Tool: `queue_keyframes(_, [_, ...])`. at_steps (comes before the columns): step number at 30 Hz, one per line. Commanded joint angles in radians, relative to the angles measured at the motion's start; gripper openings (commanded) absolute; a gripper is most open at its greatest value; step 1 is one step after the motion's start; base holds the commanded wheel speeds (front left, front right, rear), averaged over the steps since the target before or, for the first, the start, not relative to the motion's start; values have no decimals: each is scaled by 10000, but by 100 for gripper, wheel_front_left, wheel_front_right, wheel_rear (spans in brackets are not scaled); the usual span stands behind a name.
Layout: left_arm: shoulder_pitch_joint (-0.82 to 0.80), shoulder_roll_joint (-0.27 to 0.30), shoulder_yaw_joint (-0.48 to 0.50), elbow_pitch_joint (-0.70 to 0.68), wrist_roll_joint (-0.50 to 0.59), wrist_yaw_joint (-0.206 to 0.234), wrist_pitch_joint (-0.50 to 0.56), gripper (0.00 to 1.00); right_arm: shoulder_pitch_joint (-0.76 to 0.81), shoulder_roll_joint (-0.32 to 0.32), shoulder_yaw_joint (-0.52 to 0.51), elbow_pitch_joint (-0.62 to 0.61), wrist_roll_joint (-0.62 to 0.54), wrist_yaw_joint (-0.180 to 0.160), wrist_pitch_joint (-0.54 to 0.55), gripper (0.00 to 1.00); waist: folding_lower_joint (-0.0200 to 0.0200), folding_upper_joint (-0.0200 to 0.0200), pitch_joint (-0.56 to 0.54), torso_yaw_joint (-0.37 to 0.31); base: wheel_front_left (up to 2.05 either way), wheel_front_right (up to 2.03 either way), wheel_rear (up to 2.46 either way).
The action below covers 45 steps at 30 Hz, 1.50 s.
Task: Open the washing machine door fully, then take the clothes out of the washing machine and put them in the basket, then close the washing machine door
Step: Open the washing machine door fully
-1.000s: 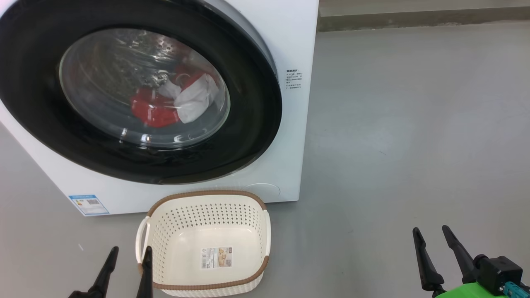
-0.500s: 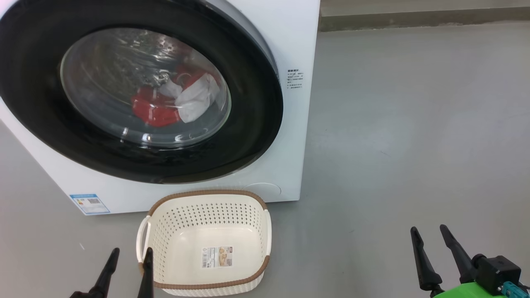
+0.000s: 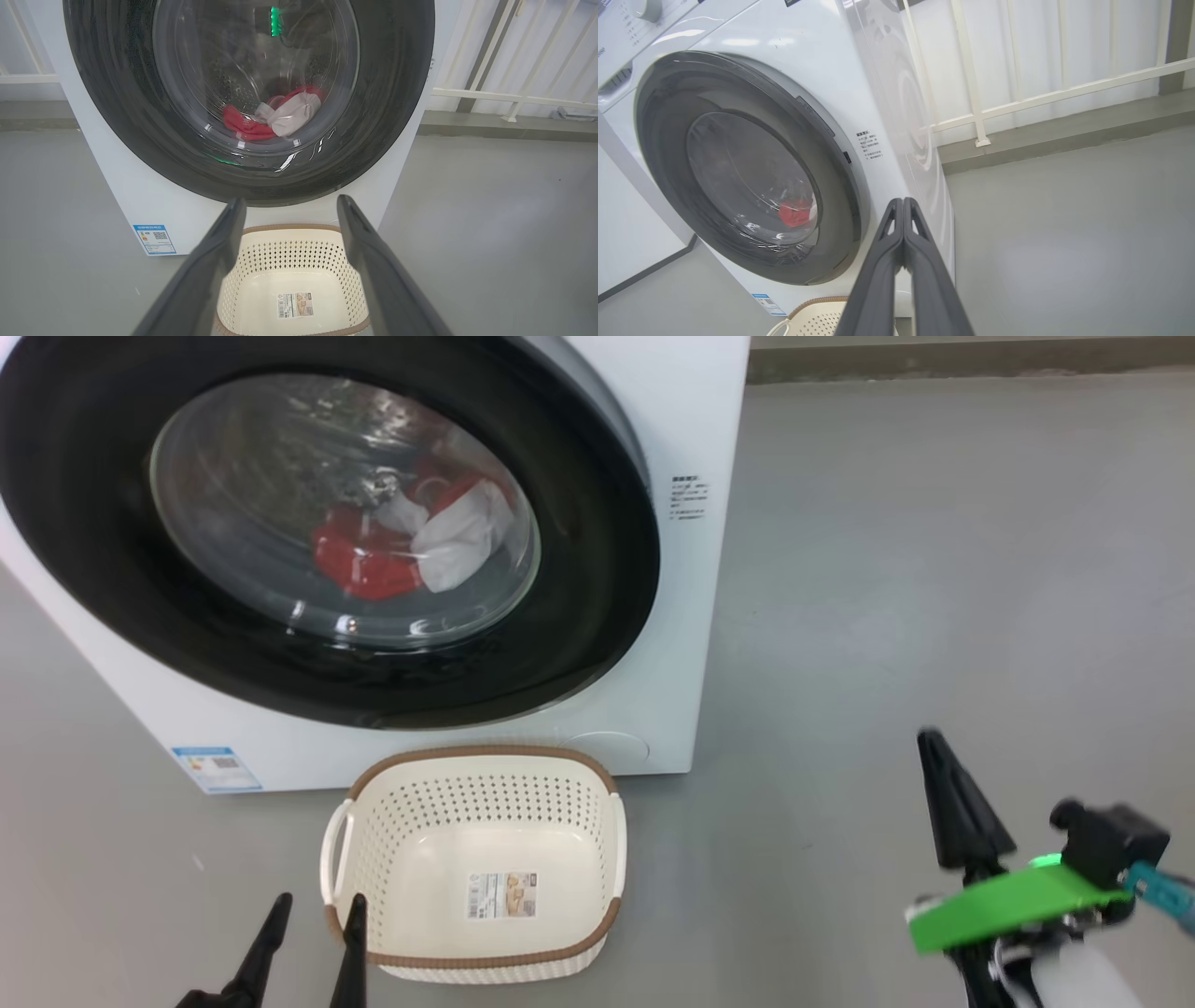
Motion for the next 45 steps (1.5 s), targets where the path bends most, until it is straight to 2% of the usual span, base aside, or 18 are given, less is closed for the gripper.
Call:
queue_keyframes(1, [-241,44,257,-287,-130,-34,-122,100,-607,-124,303,-180,259,4,-120,0,0,-1,114,132,0,0,0])
queue_keyframes(11, [-719,43,-151,-435,-416,-64,-122,100,-3053,-657,875,343,2076,4,-120,0,0,-1,756,904,0,0,0])
queue_keyframes(20, [-1076,43,-413,-468,-620,-85,-122,100,-4997,-1584,2138,1081,4367,4,-38,0,0,-1,1323,1323,0,0,0])
queue_keyframes(27, [-1302,43,-525,-449,-674,-102,-122,100,-6129,-2045,2841,1384,5835,4,317,0,0,-1,1617,1525,0,0,0])
queue_keyframes(35, [-1562,43,-670,-431,-739,-123,-122,100,-7334,-2477,3434,1347,8294,4,1775,0,0,-1,2052,1801,0,0,0])
queue_keyframes(45, [-1957,43,-853,-375,-843,-143,-122,100,-8731,-2944,2976,1818,10996,4,4403,0,0,-1,2708,2233,0,0,0])
